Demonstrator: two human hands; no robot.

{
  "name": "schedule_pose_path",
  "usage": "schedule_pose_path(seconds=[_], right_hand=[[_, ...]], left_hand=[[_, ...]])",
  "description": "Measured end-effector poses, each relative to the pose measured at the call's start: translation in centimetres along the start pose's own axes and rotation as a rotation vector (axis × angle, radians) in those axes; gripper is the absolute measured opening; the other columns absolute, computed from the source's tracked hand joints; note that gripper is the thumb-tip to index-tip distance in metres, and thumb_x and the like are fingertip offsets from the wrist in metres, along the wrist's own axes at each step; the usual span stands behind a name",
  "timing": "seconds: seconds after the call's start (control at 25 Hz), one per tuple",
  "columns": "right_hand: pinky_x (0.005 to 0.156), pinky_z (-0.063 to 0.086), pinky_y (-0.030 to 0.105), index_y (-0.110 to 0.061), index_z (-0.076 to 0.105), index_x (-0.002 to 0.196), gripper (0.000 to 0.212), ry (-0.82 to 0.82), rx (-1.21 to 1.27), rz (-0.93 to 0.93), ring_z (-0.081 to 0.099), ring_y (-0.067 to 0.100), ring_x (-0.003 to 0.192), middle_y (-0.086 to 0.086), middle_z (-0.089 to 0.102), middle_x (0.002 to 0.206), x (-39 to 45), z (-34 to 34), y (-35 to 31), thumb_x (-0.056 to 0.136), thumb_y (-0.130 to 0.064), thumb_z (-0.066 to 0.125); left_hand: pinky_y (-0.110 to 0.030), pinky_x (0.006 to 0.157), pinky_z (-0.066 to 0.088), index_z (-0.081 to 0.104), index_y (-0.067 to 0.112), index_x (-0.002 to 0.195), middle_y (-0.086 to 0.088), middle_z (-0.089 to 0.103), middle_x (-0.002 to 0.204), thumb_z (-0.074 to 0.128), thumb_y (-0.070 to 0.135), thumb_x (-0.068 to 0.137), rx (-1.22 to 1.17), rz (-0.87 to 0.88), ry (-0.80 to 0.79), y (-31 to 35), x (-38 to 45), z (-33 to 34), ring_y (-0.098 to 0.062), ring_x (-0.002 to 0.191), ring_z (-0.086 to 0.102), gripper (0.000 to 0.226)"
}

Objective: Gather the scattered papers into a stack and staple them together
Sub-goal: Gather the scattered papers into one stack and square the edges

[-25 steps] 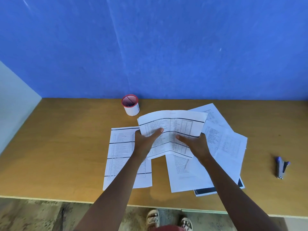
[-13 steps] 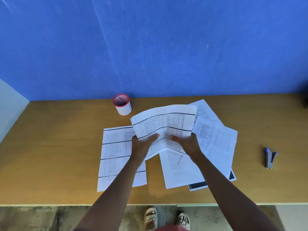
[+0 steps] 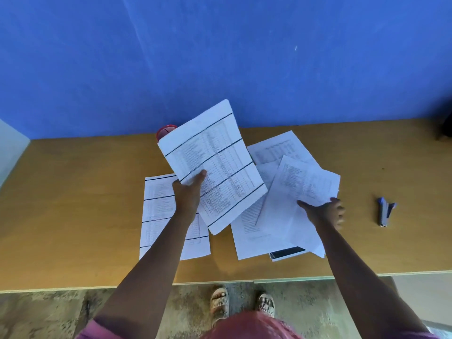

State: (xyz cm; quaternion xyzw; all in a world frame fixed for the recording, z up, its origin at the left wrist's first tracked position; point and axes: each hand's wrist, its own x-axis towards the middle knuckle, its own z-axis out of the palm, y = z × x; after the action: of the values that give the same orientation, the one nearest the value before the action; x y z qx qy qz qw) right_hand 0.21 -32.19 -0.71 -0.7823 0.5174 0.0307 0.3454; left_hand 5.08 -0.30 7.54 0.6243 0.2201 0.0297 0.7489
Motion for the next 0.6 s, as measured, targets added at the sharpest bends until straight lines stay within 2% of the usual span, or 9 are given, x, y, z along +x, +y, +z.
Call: schedule_pose_path(seconds=[0.12, 0.24, 0.36, 0.48, 0.6], right_hand=[[0.102, 0.038, 0.054, -0.005, 0.026, 0.142, 0.116, 0.015, -0.083, 0.084, 0.035, 0.042, 0.133, 0.020, 0.029, 0.147, 0.4, -0.8, 1.1, 0.055, -0.044, 0.094], [0.101, 0.041, 0.056, -0.003, 0.027, 0.141, 0.111, -0.005, -0.097, 0.067, 0.037, 0.044, 0.132, 0.022, 0.029, 0.145, 1.1, -0.5, 2.0, 0.058, -0.034, 0.095], [0.099, 0.046, 0.057, -0.006, 0.032, 0.133, 0.104, 0.015, -0.022, 0.048, 0.047, 0.046, 0.123, 0.023, 0.036, 0.138, 1.5, -0.4, 2.4, 0.055, -0.026, 0.097], [0.095, 0.049, 0.053, -0.007, 0.036, 0.128, 0.099, 0.053, 0.023, 0.010, 0.056, 0.044, 0.116, 0.023, 0.052, 0.131, 1.2, -0.9, 2.2, 0.052, -0.022, 0.098], [0.095, 0.048, 0.050, -0.006, 0.046, 0.126, 0.067, 0.071, 0.035, -0.072, 0.062, 0.042, 0.112, 0.022, 0.065, 0.122, 0.8, -0.9, 1.9, 0.074, -0.021, 0.085]], left_hand=[[-0.026, 0.069, 0.060, 0.064, 0.018, 0.115, 0.006, 0.070, 0.108, 0.077, 0.008, 0.082, -0.073, 0.006, 0.067, -0.2, 0.3, -0.8, -0.006, 0.094, 0.069, 0.037], [-0.043, 0.084, 0.059, 0.062, 0.020, 0.117, 0.005, 0.070, 0.110, 0.081, 0.014, 0.079, -0.089, -0.044, 0.146, -0.1, 0.7, -1.4, -0.016, 0.100, 0.069, 0.043], [-0.050, 0.090, 0.056, 0.057, 0.015, 0.127, -0.001, 0.067, 0.119, 0.083, 0.019, 0.077, -0.052, -0.084, 0.172, 0.0, 1.0, -2.2, -0.024, 0.108, 0.066, 0.056], [-0.041, 0.081, 0.058, 0.057, 0.012, 0.130, -0.003, 0.066, 0.123, 0.080, 0.016, 0.080, -0.035, -0.070, 0.164, 0.3, 0.8, -3.0, -0.025, 0.110, 0.064, 0.055], [-0.027, 0.070, 0.050, 0.054, 0.015, 0.116, 0.001, 0.060, 0.118, 0.076, 0.014, 0.084, 0.000, -0.082, 0.180, 1.3, -0.2, -3.2, -0.020, 0.106, 0.058, 0.039]])
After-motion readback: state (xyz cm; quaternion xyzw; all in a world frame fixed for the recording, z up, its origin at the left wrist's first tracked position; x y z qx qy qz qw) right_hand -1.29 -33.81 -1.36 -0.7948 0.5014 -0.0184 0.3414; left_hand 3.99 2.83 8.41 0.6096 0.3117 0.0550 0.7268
